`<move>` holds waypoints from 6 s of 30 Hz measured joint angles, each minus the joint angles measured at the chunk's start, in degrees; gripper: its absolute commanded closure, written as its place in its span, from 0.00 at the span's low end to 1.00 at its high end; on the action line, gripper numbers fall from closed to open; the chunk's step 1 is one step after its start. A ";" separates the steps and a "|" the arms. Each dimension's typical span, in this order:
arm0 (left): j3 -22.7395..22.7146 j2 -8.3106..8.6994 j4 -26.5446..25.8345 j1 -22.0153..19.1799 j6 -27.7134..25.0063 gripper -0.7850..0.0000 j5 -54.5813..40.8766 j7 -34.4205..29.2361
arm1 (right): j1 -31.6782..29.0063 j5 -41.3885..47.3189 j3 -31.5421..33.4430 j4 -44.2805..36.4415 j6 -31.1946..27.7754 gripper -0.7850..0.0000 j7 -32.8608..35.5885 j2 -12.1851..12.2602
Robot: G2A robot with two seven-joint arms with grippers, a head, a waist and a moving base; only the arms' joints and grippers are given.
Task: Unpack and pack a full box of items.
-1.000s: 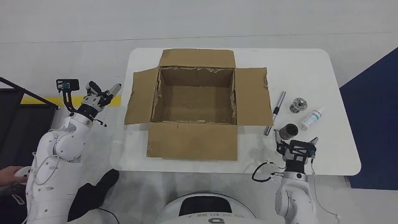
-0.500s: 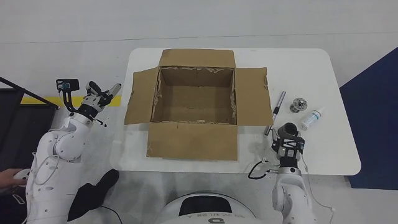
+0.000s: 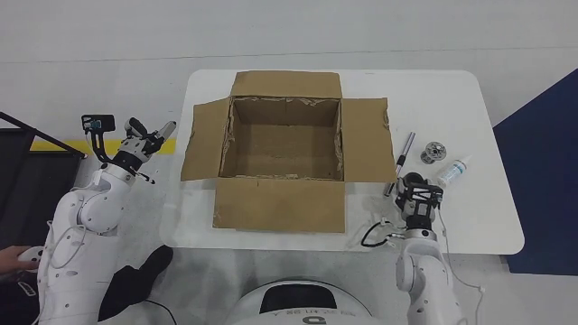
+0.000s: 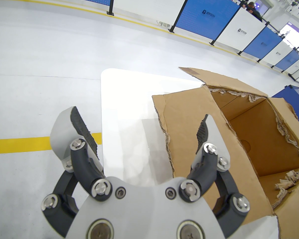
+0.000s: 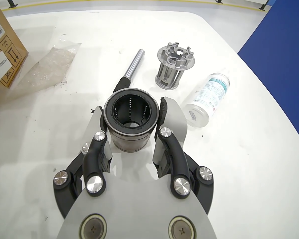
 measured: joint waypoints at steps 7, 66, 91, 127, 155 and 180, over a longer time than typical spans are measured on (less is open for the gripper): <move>0.00 0.00 0.00 0.00 0.00 0.00 0.00 0.00 | 0.87 0.36 0.21 0.21 0.44 1.00 1.97 0.27; 0.00 0.00 0.00 0.00 0.00 0.00 0.00 0.00 | -4.42 30.76 -12.11 -26.18 -35.90 1.00 2.70 2.35; 0.00 0.00 0.00 0.00 0.00 0.00 0.00 0.00 | 34.26 2.86 -43.83 5.85 21.23 1.00 31.62 -4.37; 0.00 0.00 0.00 0.00 0.00 0.00 0.00 0.00 | 37.32 -9.59 -46.44 12.87 27.35 0.53 51.77 -7.80; 0.00 0.00 0.00 0.00 0.00 0.00 0.00 0.00 | 4.87 22.57 -29.80 -33.98 1.56 0.00 24.45 -0.41; 0.00 0.00 0.00 0.00 0.00 0.00 0.00 0.00 | 4.88 22.31 -29.81 -33.97 1.57 0.00 24.46 -0.41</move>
